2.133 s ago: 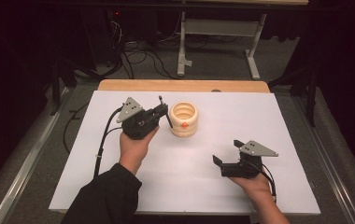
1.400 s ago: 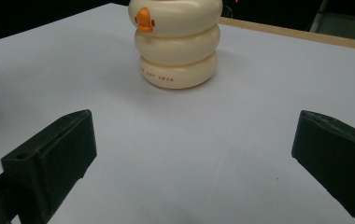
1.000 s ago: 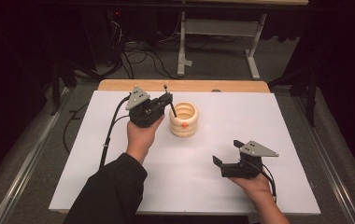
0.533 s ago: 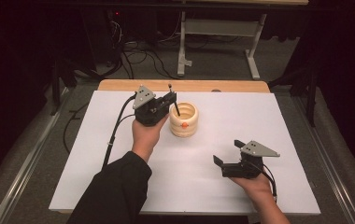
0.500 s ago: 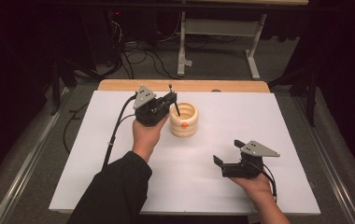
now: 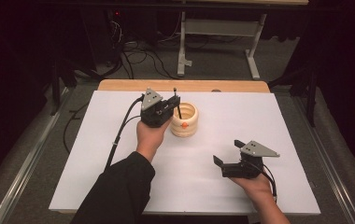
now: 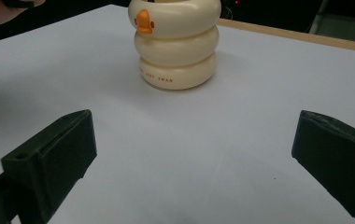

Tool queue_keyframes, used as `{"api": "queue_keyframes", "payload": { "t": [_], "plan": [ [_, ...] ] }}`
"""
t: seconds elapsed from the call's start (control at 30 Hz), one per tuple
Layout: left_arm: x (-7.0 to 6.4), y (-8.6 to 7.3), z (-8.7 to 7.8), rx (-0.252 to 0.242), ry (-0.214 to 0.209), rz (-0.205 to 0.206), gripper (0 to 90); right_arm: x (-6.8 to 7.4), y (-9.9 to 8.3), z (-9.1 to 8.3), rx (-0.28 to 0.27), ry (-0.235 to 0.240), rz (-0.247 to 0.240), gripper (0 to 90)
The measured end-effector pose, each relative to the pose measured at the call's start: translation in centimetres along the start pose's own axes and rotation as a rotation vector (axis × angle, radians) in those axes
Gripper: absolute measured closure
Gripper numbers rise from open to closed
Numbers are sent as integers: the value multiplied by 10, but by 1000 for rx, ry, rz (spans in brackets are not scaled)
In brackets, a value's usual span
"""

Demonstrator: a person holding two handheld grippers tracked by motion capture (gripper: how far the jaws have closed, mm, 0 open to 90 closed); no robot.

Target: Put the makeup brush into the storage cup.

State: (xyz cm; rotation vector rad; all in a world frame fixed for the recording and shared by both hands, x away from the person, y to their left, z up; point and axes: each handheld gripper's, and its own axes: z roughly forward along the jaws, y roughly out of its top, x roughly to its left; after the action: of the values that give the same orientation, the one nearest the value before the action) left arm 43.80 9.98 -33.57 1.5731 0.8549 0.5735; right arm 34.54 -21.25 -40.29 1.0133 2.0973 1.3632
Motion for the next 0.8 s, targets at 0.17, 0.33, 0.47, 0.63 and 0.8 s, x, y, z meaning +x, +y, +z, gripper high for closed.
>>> {"api": "queue_keyframes", "payload": {
  "t": [0.17, 0.33, 0.47, 0.63, 0.8],
  "plan": [
    [-1, -4, 4, 20, -2, 0, 827, 0, 0, 0, 0, 1, 1, 13],
    [1, -10, 8, 47, 1, -7, 826, 0, 0, 0, 1, 2, 1, 13],
    [1, -14, 11, 76, 5, -16, 825, 0, 0, 0, 3, 4, 2, 13],
    [0, -18, 15, 109, 18, -8, 825, 1, 0, 0, 3, 5, 3, 13],
    [-1, -21, 17, 136, 13, -3, 825, 1, 0, 1, 3, 5, -2, 13]
  ]
}}
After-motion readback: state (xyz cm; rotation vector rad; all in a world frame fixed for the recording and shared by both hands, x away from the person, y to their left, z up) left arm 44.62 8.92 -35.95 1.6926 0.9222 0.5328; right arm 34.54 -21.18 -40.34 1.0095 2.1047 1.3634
